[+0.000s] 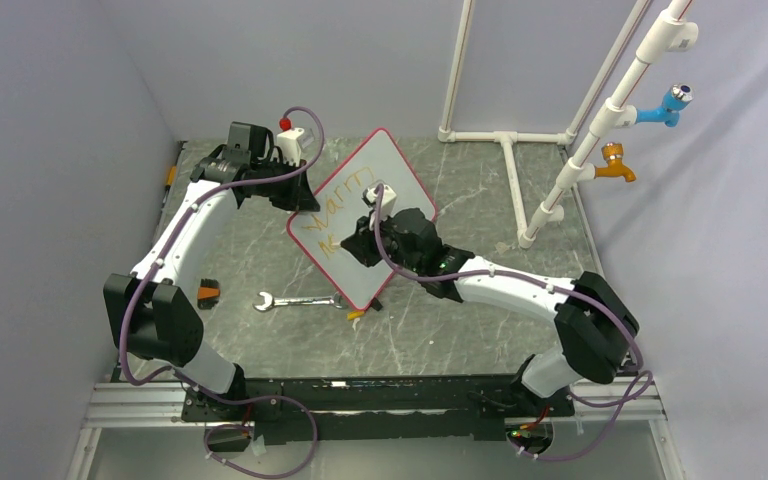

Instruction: Write a sentence on the whiteboard

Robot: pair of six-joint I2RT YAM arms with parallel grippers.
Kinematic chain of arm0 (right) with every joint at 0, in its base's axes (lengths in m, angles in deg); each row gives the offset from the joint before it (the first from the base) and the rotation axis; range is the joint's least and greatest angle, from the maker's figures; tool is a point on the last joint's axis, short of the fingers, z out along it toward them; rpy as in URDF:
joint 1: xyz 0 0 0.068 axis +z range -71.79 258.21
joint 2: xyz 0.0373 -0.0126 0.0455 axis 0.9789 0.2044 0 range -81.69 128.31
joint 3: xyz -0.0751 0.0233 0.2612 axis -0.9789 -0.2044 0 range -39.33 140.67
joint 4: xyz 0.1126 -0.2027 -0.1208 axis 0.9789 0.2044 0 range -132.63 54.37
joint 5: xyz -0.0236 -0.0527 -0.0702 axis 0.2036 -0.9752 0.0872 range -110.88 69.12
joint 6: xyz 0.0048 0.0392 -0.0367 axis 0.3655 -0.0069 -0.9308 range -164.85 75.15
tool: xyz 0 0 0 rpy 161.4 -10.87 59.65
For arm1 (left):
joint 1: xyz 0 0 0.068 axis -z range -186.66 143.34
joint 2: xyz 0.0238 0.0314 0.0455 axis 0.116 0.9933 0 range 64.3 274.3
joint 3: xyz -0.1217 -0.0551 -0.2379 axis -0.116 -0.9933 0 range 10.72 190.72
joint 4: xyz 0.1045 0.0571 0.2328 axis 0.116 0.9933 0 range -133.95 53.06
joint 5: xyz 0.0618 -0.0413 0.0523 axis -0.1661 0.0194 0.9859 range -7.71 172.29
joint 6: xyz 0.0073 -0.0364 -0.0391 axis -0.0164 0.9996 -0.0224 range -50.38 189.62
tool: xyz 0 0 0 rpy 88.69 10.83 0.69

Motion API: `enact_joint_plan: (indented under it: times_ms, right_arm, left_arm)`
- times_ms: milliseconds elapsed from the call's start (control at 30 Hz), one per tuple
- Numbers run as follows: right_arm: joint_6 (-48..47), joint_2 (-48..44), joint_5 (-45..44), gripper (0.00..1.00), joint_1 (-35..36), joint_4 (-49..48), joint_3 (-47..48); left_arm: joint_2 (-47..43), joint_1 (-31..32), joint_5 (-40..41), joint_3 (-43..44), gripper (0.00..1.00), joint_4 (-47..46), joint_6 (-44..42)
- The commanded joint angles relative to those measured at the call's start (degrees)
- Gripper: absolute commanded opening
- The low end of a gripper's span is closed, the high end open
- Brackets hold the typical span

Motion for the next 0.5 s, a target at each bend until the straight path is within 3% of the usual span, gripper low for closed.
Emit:
enact_joint_plan:
  times_ms: [0, 467]
  right_arm:
    - [0.5, -1.3, -1.0, 0.00, 0.5, -0.5, -1.6]
    - [-2.1, -0.1, -8.3, 0.00, 0.5, 3.3, 3.7]
  left_arm:
    - [1.4, -0.1, 13.7, -0.6, 0.00, 1.8, -8.0]
    - [1.5, -0.1, 13.9, -0.6, 0.00, 1.7, -8.0]
